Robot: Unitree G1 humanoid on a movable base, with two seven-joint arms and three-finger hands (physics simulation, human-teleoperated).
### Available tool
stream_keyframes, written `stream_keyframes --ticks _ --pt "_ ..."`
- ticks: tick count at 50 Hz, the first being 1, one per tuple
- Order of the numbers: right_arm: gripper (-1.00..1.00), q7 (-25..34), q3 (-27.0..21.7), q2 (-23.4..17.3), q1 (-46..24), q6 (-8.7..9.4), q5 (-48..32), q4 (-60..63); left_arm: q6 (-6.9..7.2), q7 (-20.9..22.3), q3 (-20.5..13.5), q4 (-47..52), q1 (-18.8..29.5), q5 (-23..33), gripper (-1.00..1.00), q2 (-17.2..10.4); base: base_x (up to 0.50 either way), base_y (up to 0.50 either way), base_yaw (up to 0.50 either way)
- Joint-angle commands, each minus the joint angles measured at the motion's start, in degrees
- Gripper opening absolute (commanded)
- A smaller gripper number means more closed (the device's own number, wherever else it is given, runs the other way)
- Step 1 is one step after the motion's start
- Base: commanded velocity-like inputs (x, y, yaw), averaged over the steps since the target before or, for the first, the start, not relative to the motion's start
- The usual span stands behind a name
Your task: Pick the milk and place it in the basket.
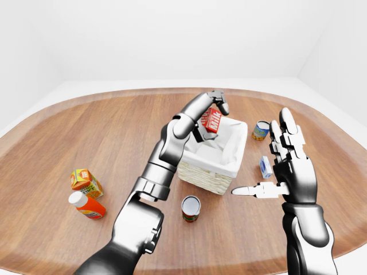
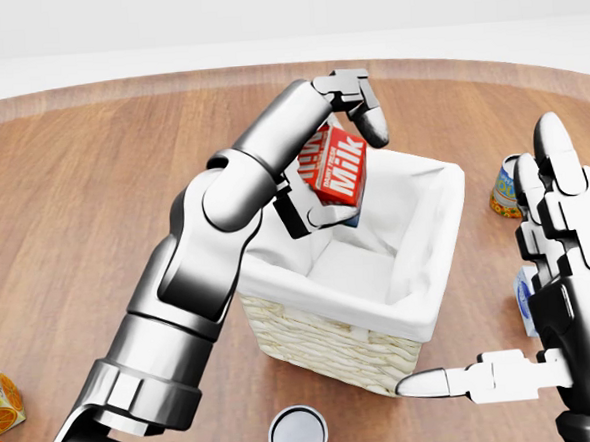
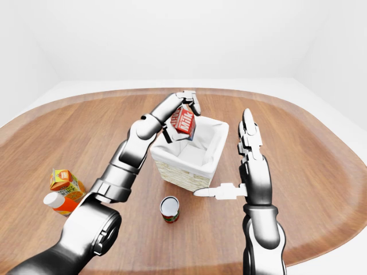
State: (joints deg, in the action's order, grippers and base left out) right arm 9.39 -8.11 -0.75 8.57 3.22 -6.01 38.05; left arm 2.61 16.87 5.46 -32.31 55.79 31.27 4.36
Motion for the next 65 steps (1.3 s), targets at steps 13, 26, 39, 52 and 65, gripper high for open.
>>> stream_keyframes --ticks 13,26,39,52,65 --pt "1.00 0.1 0.0 0.1 0.2 -0.10 0.1 0.1 -6.95 -5.7 -1.2 -14.7 3.3 -3.6 -1.00 0.5 0.00 0.00 0.00" --pt "1.00 0.0 -0.1 0.0 0.1 -0.25 0.2 -0.3 -7.61 -7.9 -1.1 -21.3 3.4 -2.6 -1.00 1.0 0.00 0.00 0.00" --pt "1.00 0.0 -0.1 0.0 0.0 -0.30 0.2 -0.3 -7.61 -9.8 -1.7 -27.3 4.7 -2.2 -1.00 0.7 0.00 0.00 0.00" --pt "1.00 0.1 0.1 0.1 0.1 0.03 0.1 0.2 -7.61 -11.6 -1.9 -29.1 5.1 -1.6 1.00 0.5 0.00 0.00 0.00" --pt "1.00 0.0 0.0 0.0 0.0 -0.05 0.1 -0.1 -7.61 -11.6 -1.8 -26.3 4.6 -2.1 1.00 0.9 0.00 0.00 0.00"
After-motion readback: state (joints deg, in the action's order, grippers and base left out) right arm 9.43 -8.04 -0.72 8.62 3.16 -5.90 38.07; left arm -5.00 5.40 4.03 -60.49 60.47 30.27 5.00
